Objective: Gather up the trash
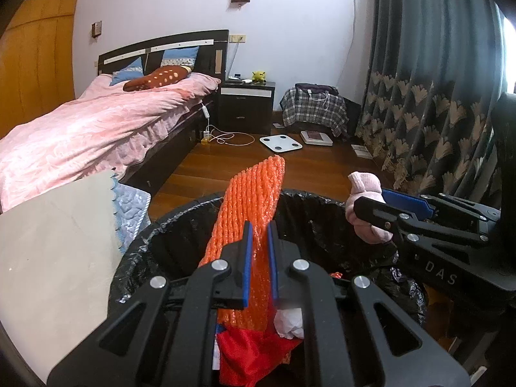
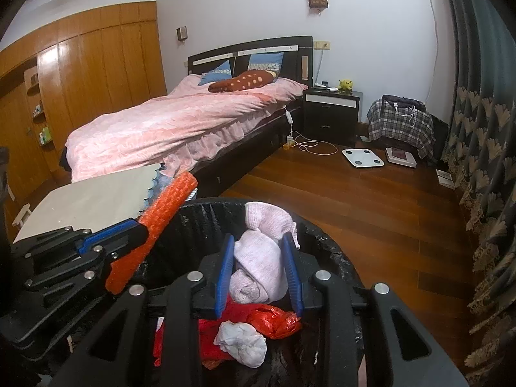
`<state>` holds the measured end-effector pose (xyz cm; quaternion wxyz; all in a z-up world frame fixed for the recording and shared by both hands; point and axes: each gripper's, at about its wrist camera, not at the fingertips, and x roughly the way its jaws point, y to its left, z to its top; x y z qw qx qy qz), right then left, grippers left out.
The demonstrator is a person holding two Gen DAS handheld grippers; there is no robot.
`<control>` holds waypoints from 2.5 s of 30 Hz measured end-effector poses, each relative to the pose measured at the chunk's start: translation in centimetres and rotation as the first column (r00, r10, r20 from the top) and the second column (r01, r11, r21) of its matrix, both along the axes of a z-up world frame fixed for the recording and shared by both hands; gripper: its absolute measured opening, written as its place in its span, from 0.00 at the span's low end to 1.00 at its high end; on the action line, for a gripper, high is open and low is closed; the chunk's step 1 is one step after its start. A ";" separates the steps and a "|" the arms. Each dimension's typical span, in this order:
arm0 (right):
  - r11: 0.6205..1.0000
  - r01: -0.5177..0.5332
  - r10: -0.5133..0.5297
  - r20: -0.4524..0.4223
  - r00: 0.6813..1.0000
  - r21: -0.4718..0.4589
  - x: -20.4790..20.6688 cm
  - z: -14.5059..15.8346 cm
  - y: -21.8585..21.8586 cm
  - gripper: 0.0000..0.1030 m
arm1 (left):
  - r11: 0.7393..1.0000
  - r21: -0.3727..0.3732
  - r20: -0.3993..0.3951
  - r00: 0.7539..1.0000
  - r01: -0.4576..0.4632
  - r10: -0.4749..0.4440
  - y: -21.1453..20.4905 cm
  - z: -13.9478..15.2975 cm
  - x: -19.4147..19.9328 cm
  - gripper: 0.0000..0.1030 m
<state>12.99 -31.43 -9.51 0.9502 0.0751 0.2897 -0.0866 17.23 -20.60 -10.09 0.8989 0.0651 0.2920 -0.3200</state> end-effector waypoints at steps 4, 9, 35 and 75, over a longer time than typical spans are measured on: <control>1.000 -0.006 0.006 -0.003 1.000 0.003 0.1 -0.1 -0.1 0.32 | 1.000 0.000 -0.016 1.000 0.023 -0.023 -0.5 -0.3 0.3 0.12; 1.000 0.012 -0.012 0.003 1.000 -0.007 -0.2 -0.1 -0.7 0.60 | 1.000 -0.016 -0.034 0.999 0.006 -0.007 0.4 -0.8 0.8 0.42; 0.995 -0.104 0.104 0.063 0.993 -0.009 -5.1 5.8 7.1 0.94 | 0.977 0.001 0.090 0.973 -0.212 0.211 11.8 6.5 -4.5 0.93; 0.985 -0.174 0.175 0.072 0.982 -0.013 -7.1 8.0 12.1 0.94 | 0.947 -0.018 0.135 0.938 -0.321 0.321 18.6 9.7 -9.5 0.93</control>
